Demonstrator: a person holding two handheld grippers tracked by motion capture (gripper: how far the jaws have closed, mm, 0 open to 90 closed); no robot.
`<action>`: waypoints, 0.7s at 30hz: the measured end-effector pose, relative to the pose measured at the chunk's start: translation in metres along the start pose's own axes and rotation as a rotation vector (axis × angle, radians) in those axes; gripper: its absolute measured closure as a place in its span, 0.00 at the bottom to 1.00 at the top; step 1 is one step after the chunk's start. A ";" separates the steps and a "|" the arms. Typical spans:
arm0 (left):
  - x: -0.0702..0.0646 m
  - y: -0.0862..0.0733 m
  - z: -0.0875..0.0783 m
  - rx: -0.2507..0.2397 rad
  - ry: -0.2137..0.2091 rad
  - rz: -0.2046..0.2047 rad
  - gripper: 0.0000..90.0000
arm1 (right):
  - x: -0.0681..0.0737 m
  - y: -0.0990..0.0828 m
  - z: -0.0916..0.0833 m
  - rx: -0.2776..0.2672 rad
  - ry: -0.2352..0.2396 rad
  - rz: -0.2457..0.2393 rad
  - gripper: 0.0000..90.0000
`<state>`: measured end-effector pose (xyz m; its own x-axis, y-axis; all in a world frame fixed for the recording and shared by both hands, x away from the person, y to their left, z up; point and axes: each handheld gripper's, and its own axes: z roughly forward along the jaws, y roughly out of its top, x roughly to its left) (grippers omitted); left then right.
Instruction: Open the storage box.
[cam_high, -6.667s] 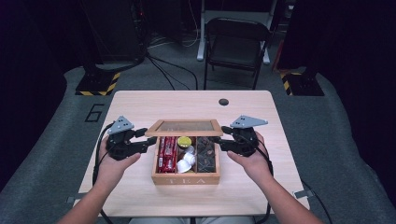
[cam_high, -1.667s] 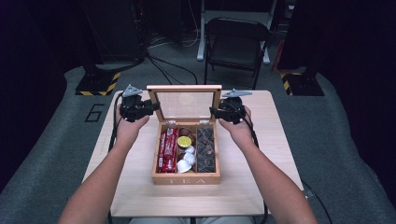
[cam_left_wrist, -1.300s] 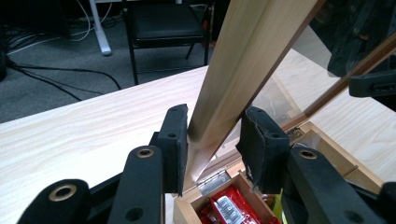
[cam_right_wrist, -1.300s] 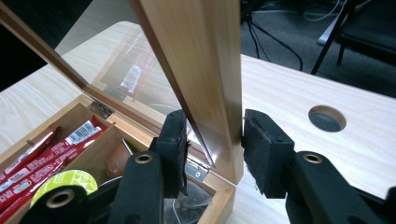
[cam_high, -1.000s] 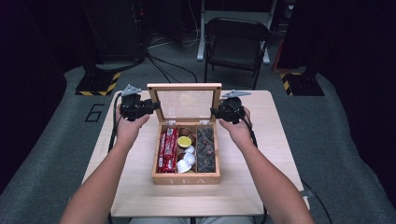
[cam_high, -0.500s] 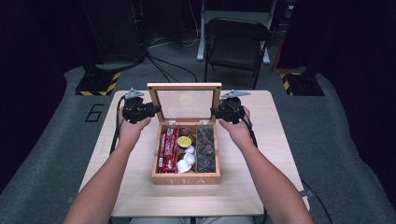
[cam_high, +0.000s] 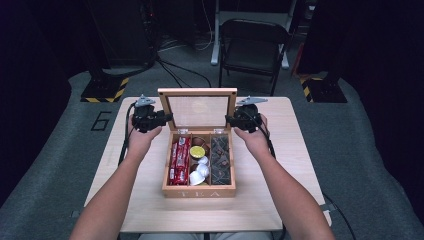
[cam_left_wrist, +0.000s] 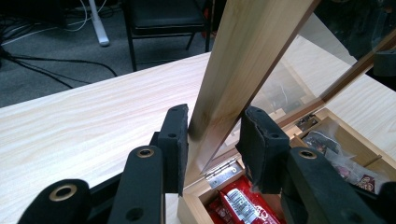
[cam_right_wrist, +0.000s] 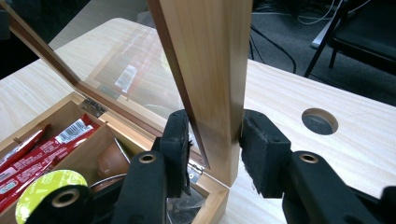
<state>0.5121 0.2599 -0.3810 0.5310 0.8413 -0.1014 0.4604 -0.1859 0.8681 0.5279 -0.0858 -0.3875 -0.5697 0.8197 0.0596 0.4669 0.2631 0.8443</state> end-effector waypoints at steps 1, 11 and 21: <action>0.000 0.000 0.000 0.003 -0.001 0.001 0.70 | 0.001 -0.001 0.001 0.002 -0.006 -0.001 0.68; 0.001 0.000 0.002 -0.005 -0.002 -0.011 0.70 | -0.001 -0.006 0.008 0.021 -0.008 0.014 0.68; 0.001 -0.001 0.004 -0.012 0.005 -0.023 0.70 | -0.005 -0.013 0.015 0.036 -0.004 0.036 0.69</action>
<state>0.5150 0.2594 -0.3836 0.5164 0.8480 -0.1191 0.4642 -0.1604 0.8711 0.5345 -0.0856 -0.4062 -0.5498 0.8308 0.0873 0.5107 0.2515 0.8221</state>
